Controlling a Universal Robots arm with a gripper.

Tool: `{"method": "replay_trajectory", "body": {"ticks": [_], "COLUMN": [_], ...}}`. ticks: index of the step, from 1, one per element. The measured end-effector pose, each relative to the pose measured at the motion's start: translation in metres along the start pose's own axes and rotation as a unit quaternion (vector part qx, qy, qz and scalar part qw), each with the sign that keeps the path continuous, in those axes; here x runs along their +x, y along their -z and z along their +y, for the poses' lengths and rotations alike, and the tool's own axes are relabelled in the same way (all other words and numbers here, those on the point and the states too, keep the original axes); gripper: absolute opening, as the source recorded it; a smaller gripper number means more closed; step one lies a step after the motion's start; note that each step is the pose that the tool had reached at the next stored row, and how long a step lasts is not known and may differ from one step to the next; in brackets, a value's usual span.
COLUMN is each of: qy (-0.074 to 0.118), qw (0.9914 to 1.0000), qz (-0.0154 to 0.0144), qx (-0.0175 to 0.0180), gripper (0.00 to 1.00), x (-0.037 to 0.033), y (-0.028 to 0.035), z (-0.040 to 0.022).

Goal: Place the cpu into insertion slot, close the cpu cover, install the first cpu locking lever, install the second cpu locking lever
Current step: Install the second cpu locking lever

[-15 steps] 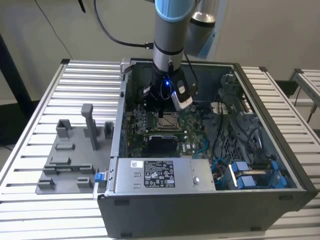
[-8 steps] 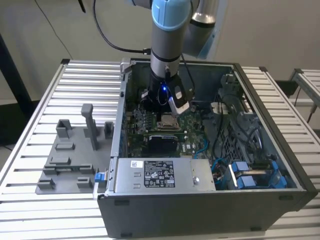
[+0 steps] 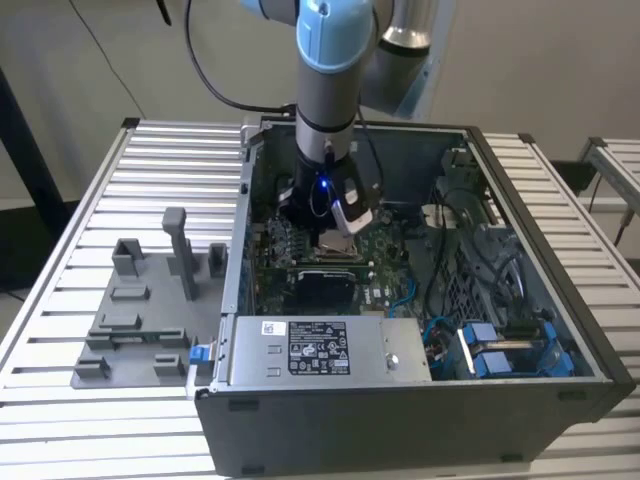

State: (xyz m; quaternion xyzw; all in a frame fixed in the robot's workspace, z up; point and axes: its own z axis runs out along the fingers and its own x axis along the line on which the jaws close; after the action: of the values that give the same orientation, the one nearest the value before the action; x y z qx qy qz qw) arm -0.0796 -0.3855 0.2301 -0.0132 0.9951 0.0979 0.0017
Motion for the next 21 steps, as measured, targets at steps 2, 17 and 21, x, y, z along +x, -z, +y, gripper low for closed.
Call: {"method": "replay_trajectory", "body": {"ticks": [2,17,21], "qy": [0.0,-0.001,-0.001], "qw": [1.0,1.0,1.0], "qz": [0.0001,-0.0002,-0.0001], "qx": [-0.0003,-0.0027,-0.0028], "gripper": [0.11,0.11,0.11], "x": [0.0018,0.0058,0.0058], "y": [-0.0018,-0.0154,-0.0177], "z": [0.0001,0.0029,0.0041]}}
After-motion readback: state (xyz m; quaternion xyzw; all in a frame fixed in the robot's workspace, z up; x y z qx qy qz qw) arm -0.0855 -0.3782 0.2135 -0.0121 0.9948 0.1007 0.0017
